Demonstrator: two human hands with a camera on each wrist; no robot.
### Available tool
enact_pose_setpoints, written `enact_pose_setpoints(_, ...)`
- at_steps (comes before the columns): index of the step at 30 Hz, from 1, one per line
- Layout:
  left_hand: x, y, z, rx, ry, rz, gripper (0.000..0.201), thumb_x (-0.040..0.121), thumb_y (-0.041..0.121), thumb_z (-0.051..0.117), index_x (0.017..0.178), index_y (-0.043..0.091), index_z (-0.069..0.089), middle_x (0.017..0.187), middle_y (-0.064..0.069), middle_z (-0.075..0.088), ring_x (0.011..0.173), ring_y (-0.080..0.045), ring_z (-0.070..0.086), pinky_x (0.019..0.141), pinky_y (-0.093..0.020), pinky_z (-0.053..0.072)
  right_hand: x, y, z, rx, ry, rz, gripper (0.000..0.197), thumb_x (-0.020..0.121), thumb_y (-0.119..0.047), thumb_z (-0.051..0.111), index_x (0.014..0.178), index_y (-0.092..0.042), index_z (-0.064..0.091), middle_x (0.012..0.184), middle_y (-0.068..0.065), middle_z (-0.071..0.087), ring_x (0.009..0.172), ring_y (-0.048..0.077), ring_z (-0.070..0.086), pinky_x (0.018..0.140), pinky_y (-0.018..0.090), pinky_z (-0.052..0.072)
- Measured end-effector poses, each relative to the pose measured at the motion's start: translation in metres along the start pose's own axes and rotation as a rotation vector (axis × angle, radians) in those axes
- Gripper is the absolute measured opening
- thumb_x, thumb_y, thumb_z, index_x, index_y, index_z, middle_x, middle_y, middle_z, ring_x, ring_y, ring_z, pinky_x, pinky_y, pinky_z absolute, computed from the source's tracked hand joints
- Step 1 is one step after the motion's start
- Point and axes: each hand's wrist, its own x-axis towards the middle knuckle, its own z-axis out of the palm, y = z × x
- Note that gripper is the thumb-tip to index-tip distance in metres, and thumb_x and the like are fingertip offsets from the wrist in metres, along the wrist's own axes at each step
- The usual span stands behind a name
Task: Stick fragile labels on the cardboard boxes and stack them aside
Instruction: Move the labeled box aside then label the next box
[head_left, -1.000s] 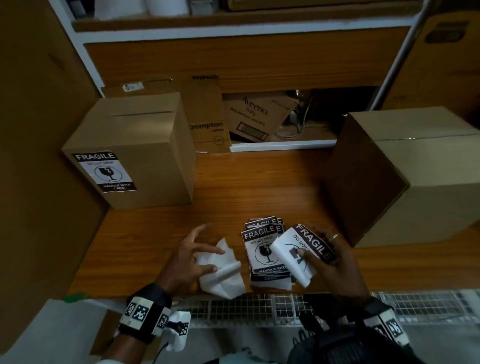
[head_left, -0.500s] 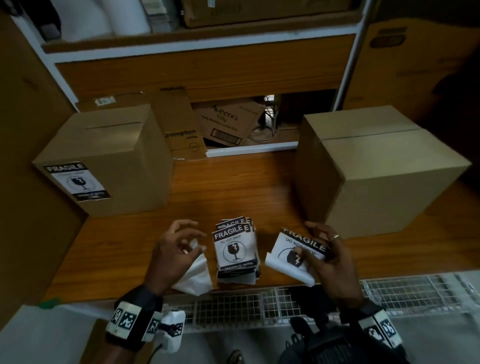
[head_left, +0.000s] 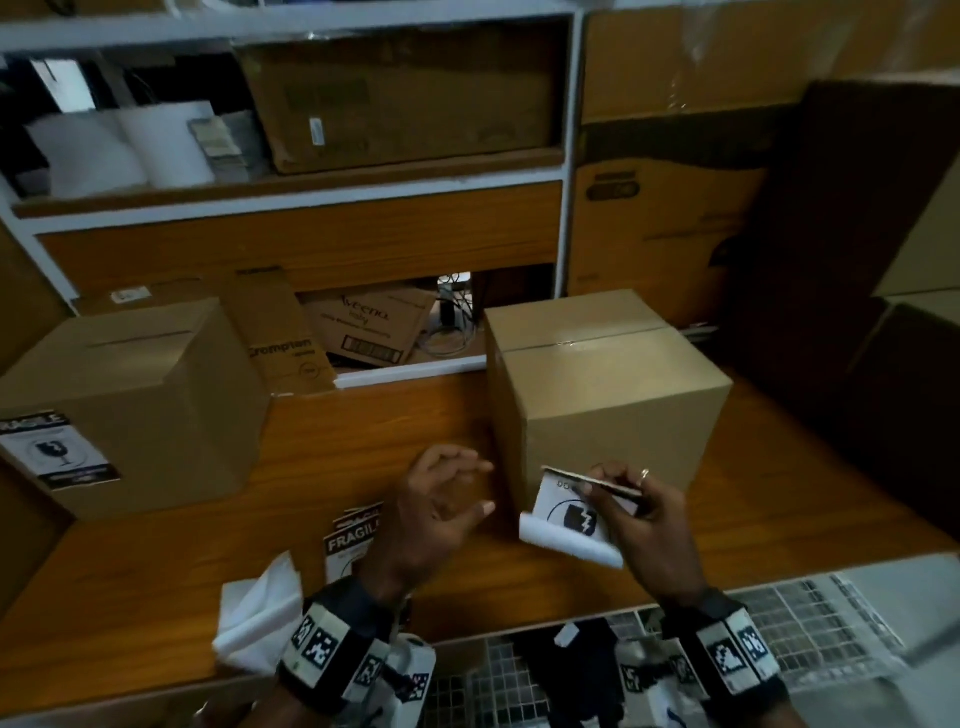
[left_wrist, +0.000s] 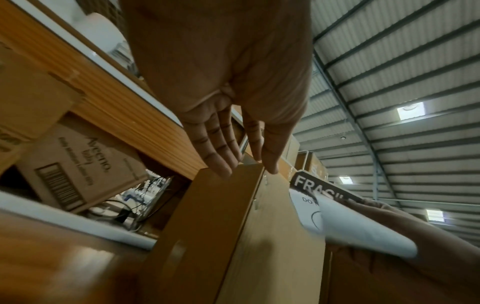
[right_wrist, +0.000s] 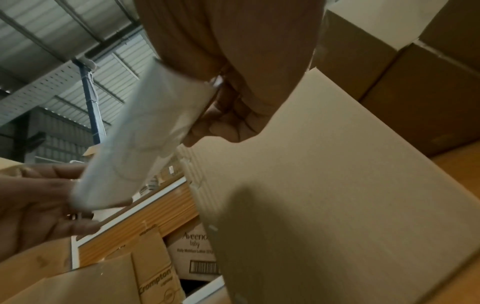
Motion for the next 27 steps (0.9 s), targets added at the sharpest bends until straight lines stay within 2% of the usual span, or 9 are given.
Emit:
enact_pose_setpoints(3, 0.027, 0.019, 0.013, 0.09, 0.017, 0.085, 0.058, 0.084, 0.025, 0.08, 0.136, 0.034, 0.057, 0.141, 0.023, 0.048, 0.126, 0.002, 0.051, 0.089, -0.02, 0.055, 0.023, -0.003, -0.01, 0.038, 0.017, 0.025, 0.008, 0.087, -0.005, 0.075, 0.093, -0.001, 0.075, 0.088, 0.009, 0.078, 0.079, 0.022, 0.076, 0.063, 0.03, 0.061)
enact_pose_setpoints(6, 0.052, 0.029, 0.025, 0.16, 0.026, 0.121, 0.066, 0.083, 0.034, 0.08, 0.142, 0.031, 0.052, 0.148, 0.019, 0.045, 0.135, 0.001, 0.043, 0.103, -0.021, 0.045, 0.041, -0.001, -0.014, 0.015, -0.013, 0.029, 0.008, 0.088, -0.01, 0.076, 0.09, -0.003, 0.075, 0.087, 0.011, 0.078, 0.078, 0.027, 0.077, 0.064, 0.037, 0.064)
enact_pose_setpoints(9, 0.066, 0.032, 0.041, 0.211, 0.028, 0.11, 0.069, 0.081, 0.036, 0.082, 0.142, 0.031, 0.052, 0.152, 0.018, 0.044, 0.138, 0.001, 0.038, 0.108, -0.017, 0.034, 0.055, 0.004, -0.017, 0.018, -0.038, 0.007, 0.007, 0.089, -0.006, 0.076, 0.09, 0.0, 0.075, 0.083, 0.01, 0.078, 0.075, 0.022, 0.076, 0.062, 0.029, 0.06)
enact_pose_setpoints(12, 0.069, 0.028, 0.055, 0.198, 0.053, 0.094, 0.065, 0.081, 0.028, 0.083, 0.14, 0.028, 0.056, 0.151, 0.015, 0.047, 0.139, 0.0, 0.04, 0.113, -0.021, 0.036, 0.061, 0.011, -0.019, 0.016, -0.091, 0.008, 0.007, 0.09, -0.007, 0.075, 0.089, -0.001, 0.075, 0.081, 0.007, 0.078, 0.072, 0.018, 0.076, 0.061, 0.026, 0.058)
enact_pose_setpoints(15, 0.069, 0.02, 0.062, 0.198, 0.11, 0.123, 0.06, 0.082, 0.022, 0.082, 0.138, 0.025, 0.059, 0.149, 0.012, 0.051, 0.14, -0.001, 0.042, 0.115, -0.018, 0.034, 0.063, 0.017, -0.016, 0.014, -0.12, 0.022, 0.007, 0.09, -0.011, 0.076, 0.09, -0.004, 0.075, 0.082, 0.008, 0.078, 0.074, 0.024, 0.076, 0.062, 0.033, 0.06)
enact_pose_setpoints(19, 0.071, 0.016, 0.068, 0.201, 0.196, 0.169, 0.051, 0.084, 0.016, 0.08, 0.132, 0.02, 0.064, 0.143, 0.008, 0.058, 0.138, 0.002, 0.044, 0.114, -0.011, 0.032, 0.063, 0.023, -0.013, -0.004, -0.081, -0.008, 0.005, 0.091, -0.011, 0.075, 0.092, -0.007, 0.077, 0.085, 0.008, 0.079, 0.076, 0.026, 0.077, 0.065, 0.041, 0.064)
enact_pose_setpoints(24, 0.075, 0.009, 0.074, 0.201, 0.283, 0.25, 0.041, 0.083, 0.016, 0.077, 0.123, 0.012, 0.069, 0.134, 0.004, 0.064, 0.132, 0.001, 0.05, 0.111, -0.015, 0.037, 0.063, 0.024, -0.011, -0.028, -0.076, -0.008, 0.004, 0.091, -0.008, 0.075, 0.093, -0.005, 0.076, 0.084, 0.004, 0.079, 0.073, 0.02, 0.077, 0.061, 0.034, 0.062)
enact_pose_setpoints(27, 0.075, 0.006, 0.077, 0.204, 0.307, 0.26, 0.038, 0.083, 0.015, 0.076, 0.121, 0.012, 0.07, 0.133, 0.003, 0.065, 0.133, -0.001, 0.051, 0.111, -0.015, 0.037, 0.065, 0.023, -0.015, -0.059, -0.089, -0.042, 0.004, 0.092, -0.01, 0.075, 0.091, -0.007, 0.076, 0.084, 0.004, 0.079, 0.075, 0.019, 0.078, 0.062, 0.036, 0.063)
